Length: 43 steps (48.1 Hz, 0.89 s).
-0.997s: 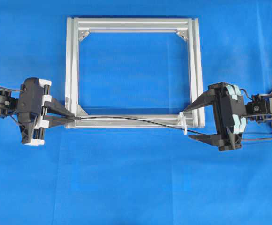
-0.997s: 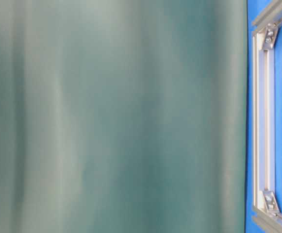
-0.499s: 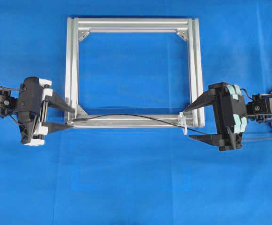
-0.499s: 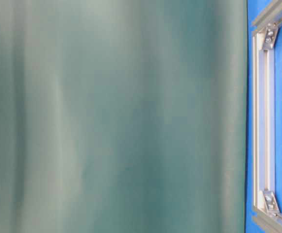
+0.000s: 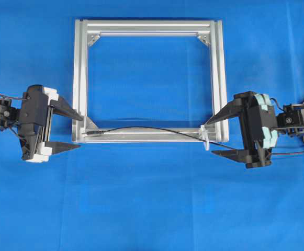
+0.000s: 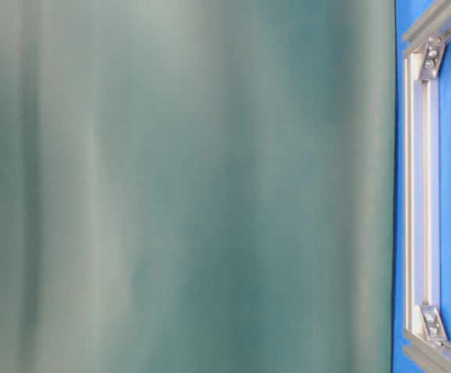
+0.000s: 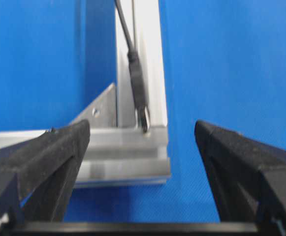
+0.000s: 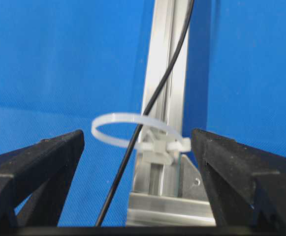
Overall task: Insert the wire through the string loop located on the right side.
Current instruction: 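Pull the cable leftward through the loop with the left gripper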
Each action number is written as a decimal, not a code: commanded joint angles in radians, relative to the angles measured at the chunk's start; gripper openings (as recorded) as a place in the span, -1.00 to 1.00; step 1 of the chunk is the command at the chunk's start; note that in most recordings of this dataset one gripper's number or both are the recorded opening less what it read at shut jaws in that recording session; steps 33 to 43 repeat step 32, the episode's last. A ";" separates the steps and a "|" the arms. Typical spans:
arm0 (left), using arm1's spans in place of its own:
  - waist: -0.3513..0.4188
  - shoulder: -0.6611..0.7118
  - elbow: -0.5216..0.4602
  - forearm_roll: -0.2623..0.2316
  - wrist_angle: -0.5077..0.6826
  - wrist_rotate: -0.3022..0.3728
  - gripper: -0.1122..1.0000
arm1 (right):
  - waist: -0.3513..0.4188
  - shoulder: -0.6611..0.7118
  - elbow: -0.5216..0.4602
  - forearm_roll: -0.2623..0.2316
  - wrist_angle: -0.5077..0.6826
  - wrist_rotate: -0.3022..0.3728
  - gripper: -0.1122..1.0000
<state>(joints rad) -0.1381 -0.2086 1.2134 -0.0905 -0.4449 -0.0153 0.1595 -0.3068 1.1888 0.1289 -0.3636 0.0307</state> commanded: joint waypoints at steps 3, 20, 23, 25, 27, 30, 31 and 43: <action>0.005 -0.074 -0.032 0.003 0.031 0.009 0.69 | -0.011 -0.072 -0.028 0.003 0.040 0.000 0.86; 0.032 -0.210 -0.087 0.003 0.158 0.012 0.69 | -0.038 -0.258 -0.051 0.000 0.193 -0.005 0.86; 0.035 -0.227 -0.089 0.003 0.169 0.012 0.69 | -0.038 -0.268 -0.048 0.000 0.198 -0.005 0.86; 0.035 -0.233 -0.089 0.003 0.170 0.012 0.69 | -0.038 -0.272 -0.046 0.000 0.198 -0.005 0.86; 0.035 -0.235 -0.087 0.003 0.172 0.012 0.69 | -0.038 -0.272 -0.046 0.000 0.199 -0.005 0.86; 0.035 -0.235 -0.087 0.003 0.172 0.012 0.69 | -0.038 -0.267 -0.048 -0.002 0.199 -0.005 0.86; 0.035 -0.233 -0.087 0.003 0.173 0.012 0.69 | -0.038 -0.265 -0.049 -0.002 0.199 -0.005 0.86; 0.035 -0.233 -0.089 0.003 0.173 0.012 0.69 | -0.038 -0.264 -0.049 -0.002 0.199 -0.005 0.86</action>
